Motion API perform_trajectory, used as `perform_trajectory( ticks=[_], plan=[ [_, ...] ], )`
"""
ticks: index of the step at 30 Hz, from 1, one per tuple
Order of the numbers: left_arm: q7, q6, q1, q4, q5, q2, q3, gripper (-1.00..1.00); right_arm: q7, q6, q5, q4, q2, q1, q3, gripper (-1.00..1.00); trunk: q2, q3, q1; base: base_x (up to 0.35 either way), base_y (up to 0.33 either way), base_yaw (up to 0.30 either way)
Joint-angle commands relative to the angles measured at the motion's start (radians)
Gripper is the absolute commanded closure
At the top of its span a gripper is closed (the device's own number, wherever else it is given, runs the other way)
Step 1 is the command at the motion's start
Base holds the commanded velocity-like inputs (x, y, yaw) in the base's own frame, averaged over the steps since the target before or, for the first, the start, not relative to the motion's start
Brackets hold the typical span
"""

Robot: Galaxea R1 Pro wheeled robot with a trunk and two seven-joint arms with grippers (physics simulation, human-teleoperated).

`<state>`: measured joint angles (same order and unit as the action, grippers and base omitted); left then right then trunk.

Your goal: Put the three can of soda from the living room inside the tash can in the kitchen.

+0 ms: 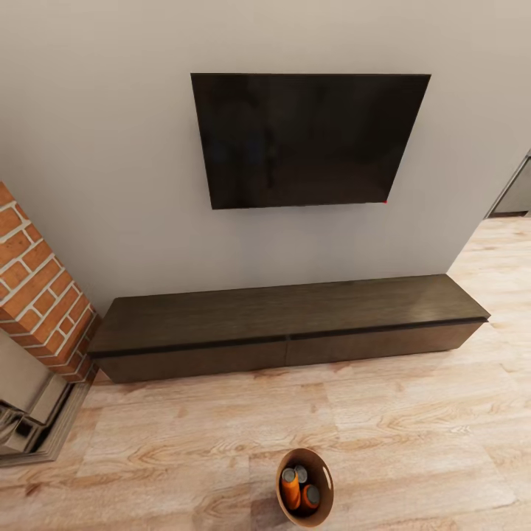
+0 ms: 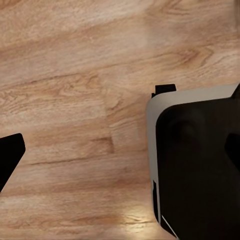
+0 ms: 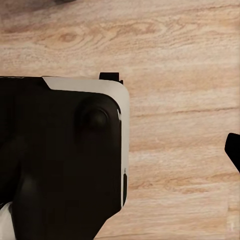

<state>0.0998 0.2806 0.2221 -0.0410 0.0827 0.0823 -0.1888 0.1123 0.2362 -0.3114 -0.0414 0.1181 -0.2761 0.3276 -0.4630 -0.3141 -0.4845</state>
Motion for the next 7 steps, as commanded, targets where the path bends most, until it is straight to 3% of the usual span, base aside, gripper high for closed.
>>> perform_trajectory(
  ticks=[1, 7],
  plan=[
    [0.0, 0.0, -0.001, 0.0, 0.0, -0.001, -0.001, -1.0, 0.0, 0.0, 0.0, 0.0, 0.0, 0.0, 0.0, -1.0, 0.0, 0.0, 0.0, 0.0, 0.0, 0.0],
    [0.0, 0.0, -0.001, 0.0, 0.0, -0.001, 0.0, -1.0, 0.0, 0.0, 0.0, 0.0, 0.0, 0.0, 0.0, -1.0, 0.0, 0.0, 0.0, 0.0, 0.0, 0.0]
  ],
)
